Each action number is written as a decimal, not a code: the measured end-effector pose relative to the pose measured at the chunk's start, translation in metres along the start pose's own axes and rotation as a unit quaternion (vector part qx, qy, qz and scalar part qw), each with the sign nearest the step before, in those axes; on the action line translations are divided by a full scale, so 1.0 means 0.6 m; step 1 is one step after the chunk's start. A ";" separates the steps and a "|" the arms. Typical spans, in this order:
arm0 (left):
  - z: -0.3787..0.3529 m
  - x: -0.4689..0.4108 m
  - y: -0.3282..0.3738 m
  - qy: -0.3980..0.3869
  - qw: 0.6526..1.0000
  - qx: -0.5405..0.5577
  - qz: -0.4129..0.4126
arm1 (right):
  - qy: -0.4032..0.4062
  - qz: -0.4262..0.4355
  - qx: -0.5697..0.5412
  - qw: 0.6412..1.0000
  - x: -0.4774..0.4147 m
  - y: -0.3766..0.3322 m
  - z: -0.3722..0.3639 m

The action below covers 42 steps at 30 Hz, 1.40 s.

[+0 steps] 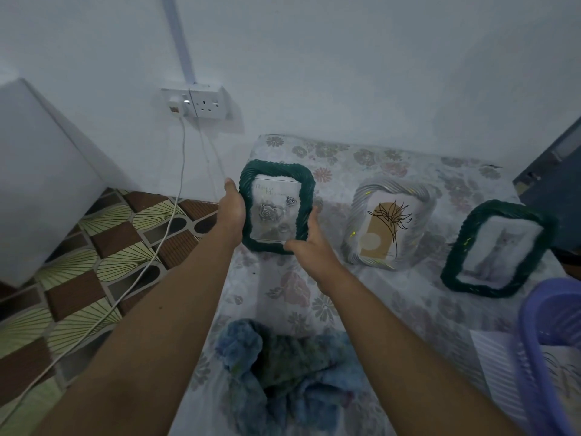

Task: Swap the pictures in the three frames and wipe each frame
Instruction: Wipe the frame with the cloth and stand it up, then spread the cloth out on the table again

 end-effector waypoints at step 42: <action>0.136 0.429 -0.198 0.038 0.838 -0.426 -0.338 | 0.113 0.109 0.250 0.956 0.308 0.111 0.074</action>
Point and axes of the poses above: each hand's wrist, its own x-axis away from the middle knuckle, its own z-axis out of the back of the hand, y = z × x, the point moved 1 cm from there along -x, towards the middle knuckle
